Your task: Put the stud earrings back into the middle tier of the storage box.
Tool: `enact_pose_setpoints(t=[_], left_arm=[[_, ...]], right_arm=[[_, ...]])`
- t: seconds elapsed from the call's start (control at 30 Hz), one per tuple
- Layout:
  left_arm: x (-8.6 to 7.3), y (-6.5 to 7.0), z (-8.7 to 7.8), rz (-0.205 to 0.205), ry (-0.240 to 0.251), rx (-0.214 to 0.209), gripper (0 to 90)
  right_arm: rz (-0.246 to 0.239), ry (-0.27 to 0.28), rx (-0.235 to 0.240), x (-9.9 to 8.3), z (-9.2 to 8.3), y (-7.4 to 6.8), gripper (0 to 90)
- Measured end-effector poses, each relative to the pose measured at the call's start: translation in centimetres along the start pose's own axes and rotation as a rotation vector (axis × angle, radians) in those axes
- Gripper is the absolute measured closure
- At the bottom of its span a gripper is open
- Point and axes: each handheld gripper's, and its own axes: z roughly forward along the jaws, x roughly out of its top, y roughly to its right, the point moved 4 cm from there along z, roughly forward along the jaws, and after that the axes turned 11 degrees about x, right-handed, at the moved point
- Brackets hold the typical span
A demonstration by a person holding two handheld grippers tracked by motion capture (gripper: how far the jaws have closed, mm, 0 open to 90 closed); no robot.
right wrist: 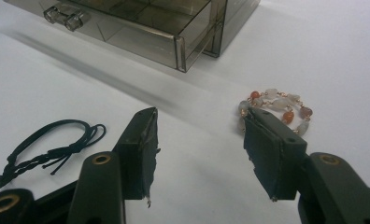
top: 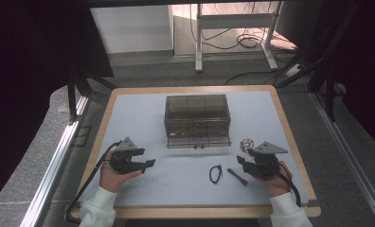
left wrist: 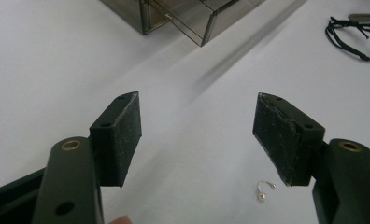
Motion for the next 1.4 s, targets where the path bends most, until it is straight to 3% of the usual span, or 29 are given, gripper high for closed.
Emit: enact_pose_setpoints(t=[0.83,1.4], left_arm=[[-1.5,2.5,-0.4,0.131,-0.16,-0.058,41.5],[-1.3,2.9,-0.6,0.161,-0.197,-0.06,43.6]], right_arm=[[0.005,-0.001,-0.005,-0.1,0.1,0.2,44.6],[0.007,-0.003,-0.009,-0.1,0.1,0.3,44.6]])
